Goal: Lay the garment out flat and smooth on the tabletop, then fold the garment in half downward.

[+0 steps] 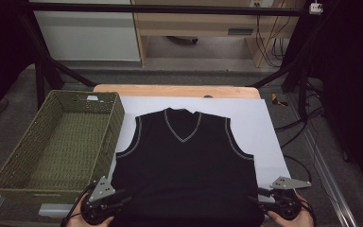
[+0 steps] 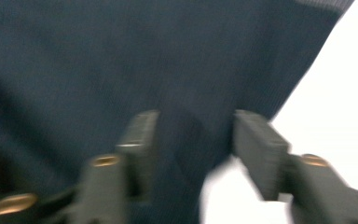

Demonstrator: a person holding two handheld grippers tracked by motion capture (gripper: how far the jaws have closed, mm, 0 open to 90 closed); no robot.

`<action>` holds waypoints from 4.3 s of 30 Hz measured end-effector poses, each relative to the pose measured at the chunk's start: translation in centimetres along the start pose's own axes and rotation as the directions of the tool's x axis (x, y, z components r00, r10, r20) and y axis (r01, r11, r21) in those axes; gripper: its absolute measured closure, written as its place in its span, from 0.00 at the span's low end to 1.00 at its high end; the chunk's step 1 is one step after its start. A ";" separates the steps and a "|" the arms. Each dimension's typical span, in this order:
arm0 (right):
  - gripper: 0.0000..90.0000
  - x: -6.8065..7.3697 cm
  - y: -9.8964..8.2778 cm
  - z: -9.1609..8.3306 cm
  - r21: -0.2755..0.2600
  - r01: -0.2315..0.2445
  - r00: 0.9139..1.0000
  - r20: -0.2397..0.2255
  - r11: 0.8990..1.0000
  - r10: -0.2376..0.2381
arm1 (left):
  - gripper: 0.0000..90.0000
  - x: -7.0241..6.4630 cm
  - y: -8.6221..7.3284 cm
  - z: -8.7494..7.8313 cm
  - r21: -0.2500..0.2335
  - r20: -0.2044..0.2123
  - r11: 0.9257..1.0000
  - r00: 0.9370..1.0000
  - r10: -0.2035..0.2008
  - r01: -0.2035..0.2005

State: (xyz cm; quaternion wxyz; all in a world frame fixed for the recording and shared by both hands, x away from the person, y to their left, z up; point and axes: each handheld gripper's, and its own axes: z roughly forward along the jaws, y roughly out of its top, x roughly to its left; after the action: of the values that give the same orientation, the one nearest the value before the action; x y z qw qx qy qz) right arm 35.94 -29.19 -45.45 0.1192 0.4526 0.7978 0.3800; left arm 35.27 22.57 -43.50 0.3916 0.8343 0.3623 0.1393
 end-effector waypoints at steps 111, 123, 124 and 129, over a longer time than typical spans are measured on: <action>0.47 -9.1 12.7 14.2 -0.013 -0.044 0.981 0.188 0.999 0.046 | 0.47 15.1 9.7 16.3 0.015 -0.290 0.972 0.931 -0.220 0.234; 0.48 -9.0 12.8 14.7 -0.033 -0.084 0.983 0.161 0.996 0.088 | 0.63 14.8 9.7 16.3 0.015 -0.280 0.978 0.940 -0.197 0.210; 0.47 -9.1 12.7 14.9 -0.029 -0.087 0.983 0.160 0.996 0.090 | 0.66 14.8 9.7 16.3 0.016 -0.272 0.979 0.943 -0.191 0.203; 0.50 -8.9 12.9 15.0 -0.010 -0.065 0.984 0.163 0.998 0.066 | 0.77 14.7 9.7 16.3 0.016 -0.250 0.980 0.950 -0.190 0.200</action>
State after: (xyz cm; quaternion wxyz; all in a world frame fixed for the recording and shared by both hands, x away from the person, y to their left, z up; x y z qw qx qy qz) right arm 57.07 -25.05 -47.81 0.1726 0.5081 0.7691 0.3472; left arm 58.78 19.87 -47.61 0.3378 0.7786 0.4915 0.1952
